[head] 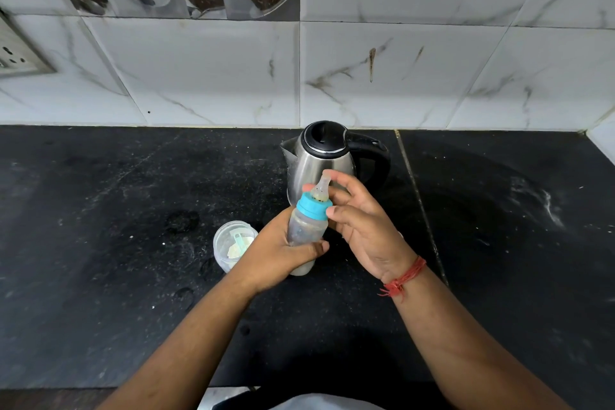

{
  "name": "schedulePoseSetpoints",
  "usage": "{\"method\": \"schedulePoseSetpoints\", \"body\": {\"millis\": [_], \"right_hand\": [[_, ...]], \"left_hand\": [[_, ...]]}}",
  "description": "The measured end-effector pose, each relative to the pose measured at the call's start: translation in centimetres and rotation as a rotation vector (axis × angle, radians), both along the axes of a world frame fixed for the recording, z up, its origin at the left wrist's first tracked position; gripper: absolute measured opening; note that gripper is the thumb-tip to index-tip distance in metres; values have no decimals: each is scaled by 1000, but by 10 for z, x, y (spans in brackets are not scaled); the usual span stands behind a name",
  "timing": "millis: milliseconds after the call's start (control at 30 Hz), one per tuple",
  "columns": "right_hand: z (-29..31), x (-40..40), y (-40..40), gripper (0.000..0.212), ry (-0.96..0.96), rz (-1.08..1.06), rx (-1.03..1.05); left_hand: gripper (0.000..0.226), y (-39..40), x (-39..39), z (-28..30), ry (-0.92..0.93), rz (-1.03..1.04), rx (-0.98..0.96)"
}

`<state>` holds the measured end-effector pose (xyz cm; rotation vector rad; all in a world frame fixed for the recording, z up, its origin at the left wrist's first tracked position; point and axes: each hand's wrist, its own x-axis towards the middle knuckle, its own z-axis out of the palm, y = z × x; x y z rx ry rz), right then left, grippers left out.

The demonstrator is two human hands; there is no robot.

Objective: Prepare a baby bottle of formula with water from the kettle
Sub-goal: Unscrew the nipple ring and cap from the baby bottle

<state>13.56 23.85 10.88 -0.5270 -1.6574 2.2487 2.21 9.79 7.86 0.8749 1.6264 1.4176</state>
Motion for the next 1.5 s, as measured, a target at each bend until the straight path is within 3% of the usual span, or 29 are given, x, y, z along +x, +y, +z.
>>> {"method": "schedulePoseSetpoints", "body": {"millis": [167, 400, 533, 667, 800, 933, 1100, 1300, 1500], "right_hand": [[2, -4, -5, 67, -91, -38, 192], [3, -2, 2, 65, 21, 10, -74], [6, -2, 2, 61, -36, 16, 32], [9, -1, 7, 35, -8, -9, 98], [12, 3, 19, 40, 109, -183, 76], [3, 18, 39, 44, -39, -280, 423], [-35, 38, 56, 47, -388, -299, 1030], [-87, 46, 56, 55, -628, -93, 1307], [-104, 40, 55, 56, -818, 151, 1524]], "left_hand": [[52, 1, -2, -2, 11, -9, 10], [55, 2, -3, -4, 13, 11, -28], [56, 5, -4, -6, 26, -3, -36], [57, 8, -3, -8, 40, -7, -42], [48, 11, 0, -8, 57, 41, -36], [52, 17, 6, -9, 63, 69, -28], [53, 31, 12, -32, 372, 162, -28], [49, 47, 25, -54, 402, 245, -71], [41, 57, 28, -81, 392, 187, -157]]}}
